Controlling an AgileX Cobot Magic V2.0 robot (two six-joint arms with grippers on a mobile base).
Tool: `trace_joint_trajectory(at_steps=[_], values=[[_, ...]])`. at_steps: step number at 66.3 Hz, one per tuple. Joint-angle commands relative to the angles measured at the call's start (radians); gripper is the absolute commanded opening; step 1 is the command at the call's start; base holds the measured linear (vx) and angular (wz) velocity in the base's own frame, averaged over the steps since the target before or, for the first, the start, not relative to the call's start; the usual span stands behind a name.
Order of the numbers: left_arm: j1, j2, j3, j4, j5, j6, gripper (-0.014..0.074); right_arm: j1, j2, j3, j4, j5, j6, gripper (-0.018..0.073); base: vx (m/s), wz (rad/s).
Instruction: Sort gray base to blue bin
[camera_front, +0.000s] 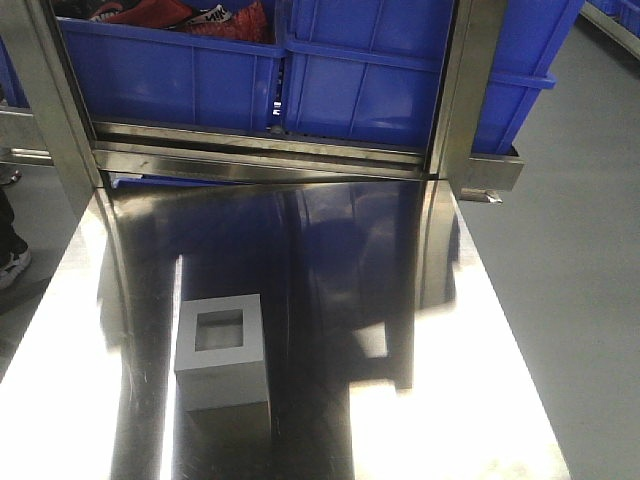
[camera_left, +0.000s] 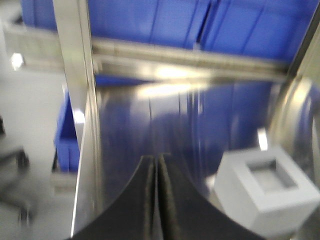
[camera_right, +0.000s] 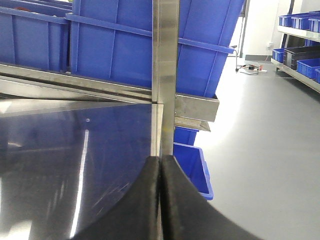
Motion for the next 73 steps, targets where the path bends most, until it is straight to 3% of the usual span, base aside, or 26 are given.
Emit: trace_joint_trajectory(at_steps=[1,16,41,55,73], values=[[-0.007,0.083,-0.081,-0.019,0.028,-0.009,-0.0006,-0.005,-0.011,0.014,-0.011,-0.078,-0.005,-0.0009,0.00,0.00],[-0.007,0.180,-0.099,-0.018,0.050,-0.009,-0.0006,-0.005,-0.011,0.014,-0.011,-0.078,-0.005,-0.0009,0.00,0.00],[-0.007,0.179,-0.099,-0.020,0.047,-0.009,0.0013,-0.005,-0.011,0.014,-0.011,-0.078,-0.005,-0.0009,0.00,0.00],[-0.007,0.179,-0.099,-0.020,0.050,-0.009,0.0122,-0.005,-0.011,0.014,-0.011,-0.078,-0.005,-0.0009,0.00,0.00],[-0.007,0.179,-0.099,-0.020,0.053,-0.009,0.0344,-0.005,-0.011,0.014,-0.011,-0.078,-0.005,-0.0009,0.00,0.00]])
